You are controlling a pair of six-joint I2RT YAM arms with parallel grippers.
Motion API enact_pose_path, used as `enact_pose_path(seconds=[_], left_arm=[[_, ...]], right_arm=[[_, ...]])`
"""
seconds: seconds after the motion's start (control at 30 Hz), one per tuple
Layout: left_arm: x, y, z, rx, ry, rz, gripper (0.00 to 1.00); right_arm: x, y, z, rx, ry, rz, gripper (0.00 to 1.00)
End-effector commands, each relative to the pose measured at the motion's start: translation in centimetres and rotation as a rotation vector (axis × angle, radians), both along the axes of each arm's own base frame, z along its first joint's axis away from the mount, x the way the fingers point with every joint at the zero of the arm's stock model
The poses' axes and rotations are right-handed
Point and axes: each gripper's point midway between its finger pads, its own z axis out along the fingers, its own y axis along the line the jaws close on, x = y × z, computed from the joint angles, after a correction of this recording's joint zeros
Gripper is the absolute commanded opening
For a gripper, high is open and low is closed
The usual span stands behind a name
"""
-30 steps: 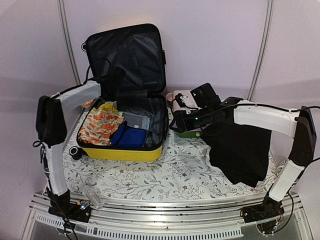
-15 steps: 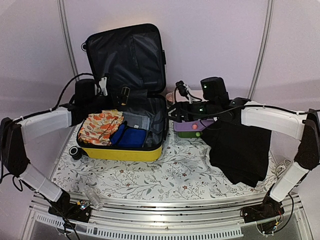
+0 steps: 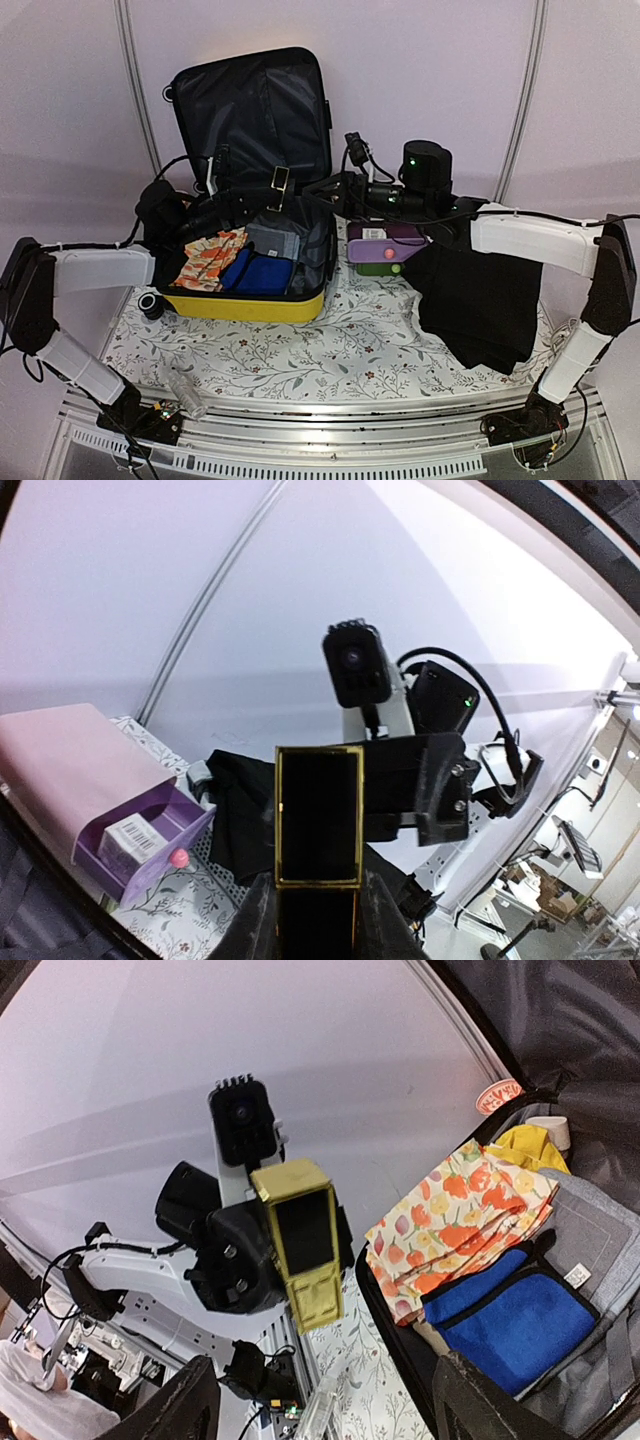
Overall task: Open, take out, and arrange the luggage
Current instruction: Pass from the left arm to the right
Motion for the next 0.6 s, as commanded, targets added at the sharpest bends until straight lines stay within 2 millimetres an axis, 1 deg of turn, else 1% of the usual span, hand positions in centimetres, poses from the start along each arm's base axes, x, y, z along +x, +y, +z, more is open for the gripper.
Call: enact_pose_path(seconds=[0.0, 0.13, 0.27, 0.3, 0.33, 0.37, 0.4, 0.43, 0.5, 0.57], left_arm=[[-2.1, -1.3, 1.2, -0.051, -0.062, -0.089, 0.13], [-2.5, -2.4, 1.1, -0.059, -0.047, -0.145, 0.13], [-2.7, -2.8, 1.0, -0.083, -0.027, -0.183, 0.13], [-2.7, -2.8, 0.9, -0.087, -0.022, -0.187, 0.13], [-2.8, -2.8, 1.0, -0.092, -0.021, -0.193, 0.13], [-2.9, -2.8, 1.1, -0.098, -0.024, -0.200, 0.13], [-3.0, -2.9, 1.2, -0.103, -0.027, -0.207, 0.13], [-3.1, -2.9, 1.3, -0.106, -0.031, -0.214, 0.13], [-3.3, -3.0, 1.5, -0.109, -0.037, -0.226, 0.13], [-3.6, -3.1, 1.6, -0.108, -0.042, -0.242, 0.13]], right_arm=[[0.8, 1.5, 1.6, 0.016, -0.053, -0.035, 0.75], [0.4, 2.4, 1.6, 0.030, -0.083, 0.010, 0.70], [-0.4, 2.7, 2.3, 0.056, -0.160, 0.047, 0.66], [-0.5, 2.7, 2.4, 0.058, -0.172, 0.050, 0.64], [-0.4, 2.7, 2.4, 0.058, -0.176, 0.045, 0.57], [-0.3, 2.8, 2.4, 0.058, -0.174, 0.047, 0.47], [-0.4, 2.9, 2.5, 0.060, -0.175, 0.052, 0.40], [-0.4, 3.0, 2.5, 0.061, -0.174, 0.057, 0.35], [-0.4, 3.1, 2.5, 0.066, -0.171, 0.067, 0.34], [-0.6, 3.2, 2.5, 0.069, -0.162, 0.079, 0.29]])
